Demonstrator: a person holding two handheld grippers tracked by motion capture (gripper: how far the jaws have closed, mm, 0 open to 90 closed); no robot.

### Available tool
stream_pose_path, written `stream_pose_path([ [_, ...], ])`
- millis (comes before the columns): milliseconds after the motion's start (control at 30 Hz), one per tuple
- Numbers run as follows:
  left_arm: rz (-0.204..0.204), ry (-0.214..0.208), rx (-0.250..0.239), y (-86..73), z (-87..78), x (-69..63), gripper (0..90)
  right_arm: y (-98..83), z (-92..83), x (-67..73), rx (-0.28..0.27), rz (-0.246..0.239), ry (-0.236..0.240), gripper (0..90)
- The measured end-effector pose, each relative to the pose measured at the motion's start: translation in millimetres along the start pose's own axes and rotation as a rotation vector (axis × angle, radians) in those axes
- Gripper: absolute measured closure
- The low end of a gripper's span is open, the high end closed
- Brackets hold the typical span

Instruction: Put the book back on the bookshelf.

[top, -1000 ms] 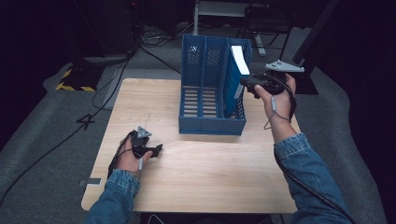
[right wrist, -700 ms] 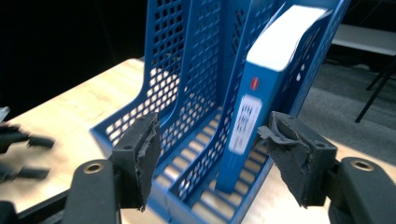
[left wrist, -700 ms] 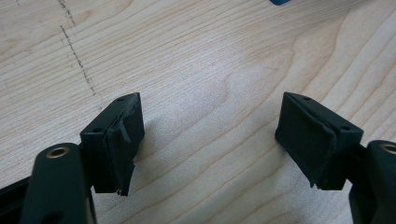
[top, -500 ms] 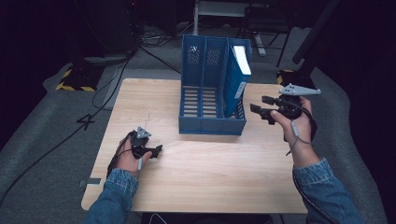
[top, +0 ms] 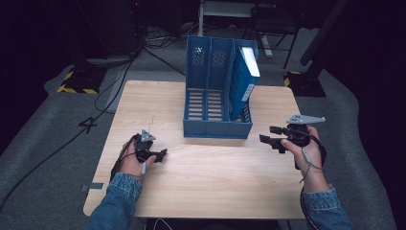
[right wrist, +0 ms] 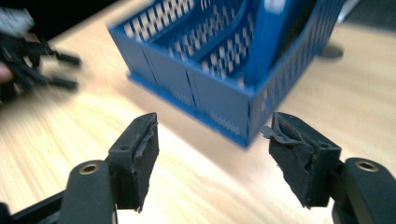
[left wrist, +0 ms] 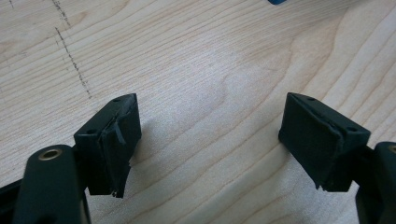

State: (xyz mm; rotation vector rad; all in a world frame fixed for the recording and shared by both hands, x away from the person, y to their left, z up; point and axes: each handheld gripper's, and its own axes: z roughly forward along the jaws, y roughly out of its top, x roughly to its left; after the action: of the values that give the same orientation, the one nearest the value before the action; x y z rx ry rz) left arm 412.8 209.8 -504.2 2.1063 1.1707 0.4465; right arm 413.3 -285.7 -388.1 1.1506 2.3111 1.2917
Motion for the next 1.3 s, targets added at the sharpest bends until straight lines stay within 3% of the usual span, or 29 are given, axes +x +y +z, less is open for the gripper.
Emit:
stream_pose_path([
  [100,0.000,-0.001,0.000,0.0,0.0,0.0,20.8,-9.4,4.2,-4.5,0.057,-0.036,-0.048,33.7],
  [333,0.000,-0.001,0.000,0.0,0.0,-0.1,20.8,-33.1,24.3,-11.9,0.135,-0.021,-0.035,33.5],
  [567,-0.002,0.000,0.000,0.0,0.1,-0.2,20.8,-55.0,49.1,-10.1,0.203,-0.026,-0.039,32.7],
  [733,-0.001,-0.001,-0.001,0.2,0.4,-0.1,20.6,-62.1,58.8,-7.7,0.217,-0.047,-0.028,32.0],
  [1067,0.002,-0.002,-0.002,0.5,0.8,-0.1,20.6,-72.9,74.8,-2.8,0.190,-0.097,-0.062,30.1],
  [1233,0.002,-0.002,-0.002,0.5,0.9,-0.1,20.6,-79.6,82.4,-2.6,0.165,-0.115,-0.100,21.2],
  [1300,0.003,-0.001,-0.002,0.6,0.9,-0.1,20.6,-81.9,85.4,-2.1,0.151,-0.099,-0.125,10.6],
])
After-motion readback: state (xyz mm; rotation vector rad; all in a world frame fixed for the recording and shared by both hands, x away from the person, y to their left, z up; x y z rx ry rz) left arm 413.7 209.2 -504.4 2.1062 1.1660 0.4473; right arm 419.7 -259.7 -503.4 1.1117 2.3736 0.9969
